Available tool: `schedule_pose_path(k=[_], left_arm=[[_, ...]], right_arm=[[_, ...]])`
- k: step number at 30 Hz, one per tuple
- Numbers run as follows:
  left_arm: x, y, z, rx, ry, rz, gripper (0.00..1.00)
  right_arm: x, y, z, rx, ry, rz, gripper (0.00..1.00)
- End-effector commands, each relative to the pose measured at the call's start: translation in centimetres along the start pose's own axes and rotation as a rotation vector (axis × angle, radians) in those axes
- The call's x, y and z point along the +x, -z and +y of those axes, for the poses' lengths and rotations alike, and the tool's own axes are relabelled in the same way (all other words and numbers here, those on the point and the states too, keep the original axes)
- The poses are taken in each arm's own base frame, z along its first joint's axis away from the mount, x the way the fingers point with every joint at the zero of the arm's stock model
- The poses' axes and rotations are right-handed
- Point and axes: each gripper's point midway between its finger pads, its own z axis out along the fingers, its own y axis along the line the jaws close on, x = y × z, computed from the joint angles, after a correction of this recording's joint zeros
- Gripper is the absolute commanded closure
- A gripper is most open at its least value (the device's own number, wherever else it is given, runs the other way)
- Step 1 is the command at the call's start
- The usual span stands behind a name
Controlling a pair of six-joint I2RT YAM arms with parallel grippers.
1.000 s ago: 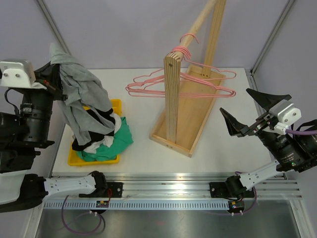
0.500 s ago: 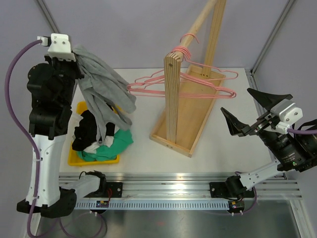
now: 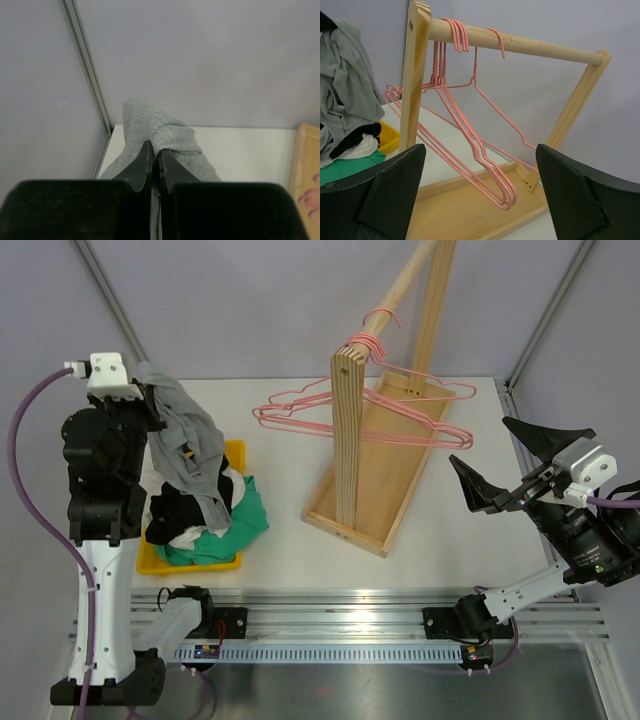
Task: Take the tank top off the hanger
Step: Place the tank top into the basket
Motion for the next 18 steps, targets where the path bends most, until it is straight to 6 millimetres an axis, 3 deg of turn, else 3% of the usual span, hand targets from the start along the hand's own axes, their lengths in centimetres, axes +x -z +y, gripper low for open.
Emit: schedule_pose_path(k=[1, 3, 4, 6, 7, 13, 18], left_arm=[[4.2, 0.9, 1.0, -0.062, 0.024, 0.037, 1.0], [6.1, 2.1, 1.5, -0.094, 0.021, 0.056, 1.0], [9.0, 2.2, 1.9, -0.128, 0.051, 0.117, 1.0], [10.7, 3.0, 2.2, -0.154, 0.06, 0.14, 1.0], [12.7, 3.2, 2.7, -0.191, 0.068, 0.179, 1.0], [17.7, 4.9, 3.1, -0.248, 0.112, 0.317, 1.0], [22.5, 6.4, 4.7, -0.354, 0.056, 0.481, 1.0]], right_arm=[[-0.5, 0.0, -0.1, -0.009, -0.03, -0.025, 0.01], [-0.4, 0.0, -0.2, -0.007, -0.033, -0.023, 0.0], [-0.5, 0.0, -0.1, -0.009, -0.033, -0.025, 0.0], [-0.4, 0.0, -0.1, -0.009, -0.033, -0.023, 0.01], [-0.5, 0.0, 0.0, -0.011, -0.031, -0.024, 0.01], [-0.4, 0.0, -0.1, -0.011, -0.033, -0.025, 0.01], [-0.5, 0.0, -0.1, -0.016, -0.038, -0.033, 0.0]])
